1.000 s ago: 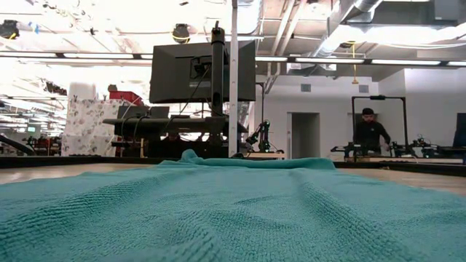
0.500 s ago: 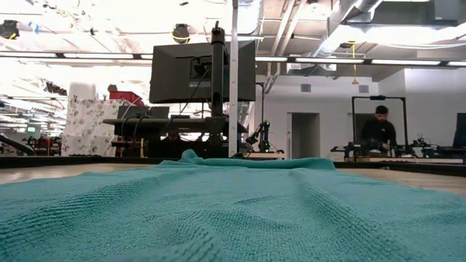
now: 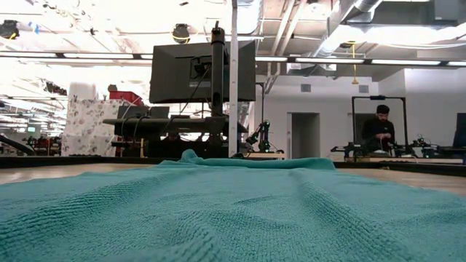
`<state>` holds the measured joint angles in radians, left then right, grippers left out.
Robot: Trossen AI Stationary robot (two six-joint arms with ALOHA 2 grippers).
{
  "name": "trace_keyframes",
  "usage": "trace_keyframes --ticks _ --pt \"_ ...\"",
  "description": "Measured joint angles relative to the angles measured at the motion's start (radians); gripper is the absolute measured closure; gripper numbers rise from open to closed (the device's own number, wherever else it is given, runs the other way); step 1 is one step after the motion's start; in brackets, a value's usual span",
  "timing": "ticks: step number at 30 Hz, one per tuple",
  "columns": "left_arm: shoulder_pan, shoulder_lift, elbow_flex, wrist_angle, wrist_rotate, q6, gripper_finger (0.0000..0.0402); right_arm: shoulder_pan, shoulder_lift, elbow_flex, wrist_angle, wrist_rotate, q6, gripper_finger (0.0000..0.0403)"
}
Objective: Roll towel
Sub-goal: Fold the towel
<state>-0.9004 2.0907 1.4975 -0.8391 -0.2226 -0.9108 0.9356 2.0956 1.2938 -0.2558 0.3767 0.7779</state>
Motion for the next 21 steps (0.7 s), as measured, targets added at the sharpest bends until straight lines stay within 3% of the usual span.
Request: trace_keyframes --ticks 8,15,18,21 --pt "0.0 0.0 0.0 0.0 0.001 0.004 0.0269 0.011 0.0 0.0 -0.07 -0.027 -0.019 0.0325" --pt "-0.001 0.002 0.0 -0.003 -0.009 0.027 0.0276 0.016 0.0 0.0 -0.105 -0.097 -0.029 0.0395" --pt "-0.001 0.003 0.0 -0.008 -0.01 0.028 0.0301 0.016 0.0 0.0 -0.106 -0.105 0.008 0.0399" --pt "0.0 0.003 0.0 -0.011 -0.013 0.028 0.0353 0.016 -0.001 0.0 -0.105 -0.107 0.049 0.0401"
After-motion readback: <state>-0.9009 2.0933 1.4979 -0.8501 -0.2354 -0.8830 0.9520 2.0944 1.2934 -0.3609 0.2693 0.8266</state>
